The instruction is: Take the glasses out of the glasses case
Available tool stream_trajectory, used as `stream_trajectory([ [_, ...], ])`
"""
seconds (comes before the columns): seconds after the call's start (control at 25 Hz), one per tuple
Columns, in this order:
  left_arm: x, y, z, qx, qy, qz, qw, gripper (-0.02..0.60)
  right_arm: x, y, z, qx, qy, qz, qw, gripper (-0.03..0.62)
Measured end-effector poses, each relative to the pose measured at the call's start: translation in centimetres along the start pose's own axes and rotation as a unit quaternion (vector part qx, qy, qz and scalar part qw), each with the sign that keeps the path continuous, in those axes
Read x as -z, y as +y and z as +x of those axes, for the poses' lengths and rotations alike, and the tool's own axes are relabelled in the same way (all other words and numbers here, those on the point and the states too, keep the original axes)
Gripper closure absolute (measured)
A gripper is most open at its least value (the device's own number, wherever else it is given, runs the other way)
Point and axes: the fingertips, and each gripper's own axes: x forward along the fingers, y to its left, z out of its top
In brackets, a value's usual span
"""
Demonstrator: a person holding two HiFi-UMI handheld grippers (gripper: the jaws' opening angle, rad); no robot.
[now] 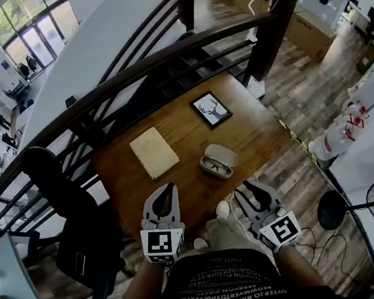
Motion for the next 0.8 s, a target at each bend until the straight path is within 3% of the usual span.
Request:
stream_trajectory([
  [0.8, -0.4, 1.4, 9.2, -0.030, 0.029, -0.005, 0.9991, 0.552, 2.2, -8.6, 7.7, -0.047, 0.024, 0.015, 0.999, 0.479],
])
